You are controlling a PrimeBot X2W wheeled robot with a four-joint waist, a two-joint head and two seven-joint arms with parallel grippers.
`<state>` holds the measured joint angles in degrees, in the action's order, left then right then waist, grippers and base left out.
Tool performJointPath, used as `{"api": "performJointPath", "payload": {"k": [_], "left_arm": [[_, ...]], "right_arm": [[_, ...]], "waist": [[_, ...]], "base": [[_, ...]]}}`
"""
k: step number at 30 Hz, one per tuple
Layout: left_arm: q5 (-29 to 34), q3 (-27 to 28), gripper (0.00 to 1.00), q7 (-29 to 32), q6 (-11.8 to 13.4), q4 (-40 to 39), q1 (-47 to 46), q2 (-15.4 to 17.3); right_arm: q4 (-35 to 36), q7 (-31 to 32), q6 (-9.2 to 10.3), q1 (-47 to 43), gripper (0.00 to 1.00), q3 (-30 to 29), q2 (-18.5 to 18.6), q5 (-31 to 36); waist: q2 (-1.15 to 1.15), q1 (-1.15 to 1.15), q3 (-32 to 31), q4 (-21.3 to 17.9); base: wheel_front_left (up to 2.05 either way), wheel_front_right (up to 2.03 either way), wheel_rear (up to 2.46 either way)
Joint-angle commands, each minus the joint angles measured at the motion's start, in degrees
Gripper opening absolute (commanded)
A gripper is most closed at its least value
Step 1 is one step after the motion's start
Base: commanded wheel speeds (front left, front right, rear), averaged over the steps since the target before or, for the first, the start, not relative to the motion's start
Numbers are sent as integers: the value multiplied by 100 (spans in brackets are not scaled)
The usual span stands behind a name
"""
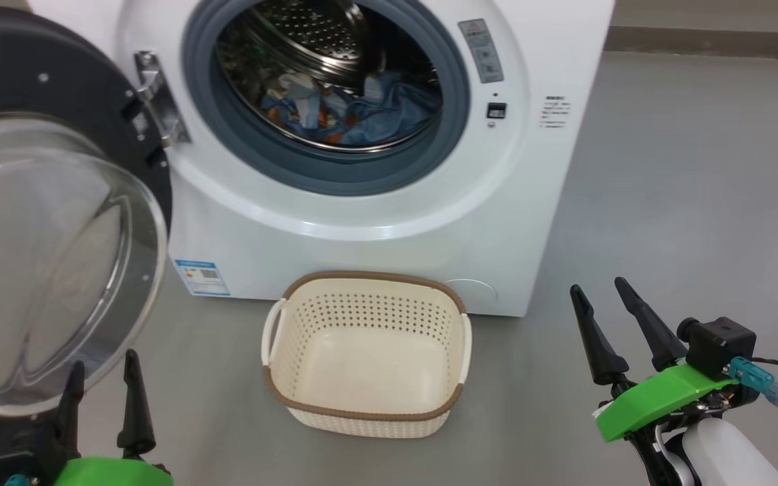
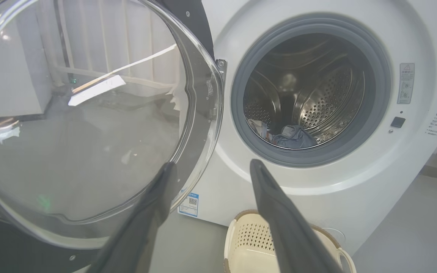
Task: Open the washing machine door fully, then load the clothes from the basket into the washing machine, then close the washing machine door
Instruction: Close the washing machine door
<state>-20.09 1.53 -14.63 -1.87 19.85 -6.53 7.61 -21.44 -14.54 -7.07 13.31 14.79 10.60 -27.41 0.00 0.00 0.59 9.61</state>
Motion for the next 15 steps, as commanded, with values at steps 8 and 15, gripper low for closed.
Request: {"api": "performJointPath", "payload": {"k": [8, 15], "left_arm": [[69, 129, 100, -14, 121, -108, -49, 128], [60, 88, 100, 30, 170, -170, 19, 136]], "right_arm": [[77, -46, -42, -7, 100, 179, 24, -44], [66, -46, -42, -45, 100, 221, 23, -46]], "waist": [[0, 0, -138, 639], [0, 0, -209, 1010]], "base": [[0, 0, 0], [0, 0, 0]]}}
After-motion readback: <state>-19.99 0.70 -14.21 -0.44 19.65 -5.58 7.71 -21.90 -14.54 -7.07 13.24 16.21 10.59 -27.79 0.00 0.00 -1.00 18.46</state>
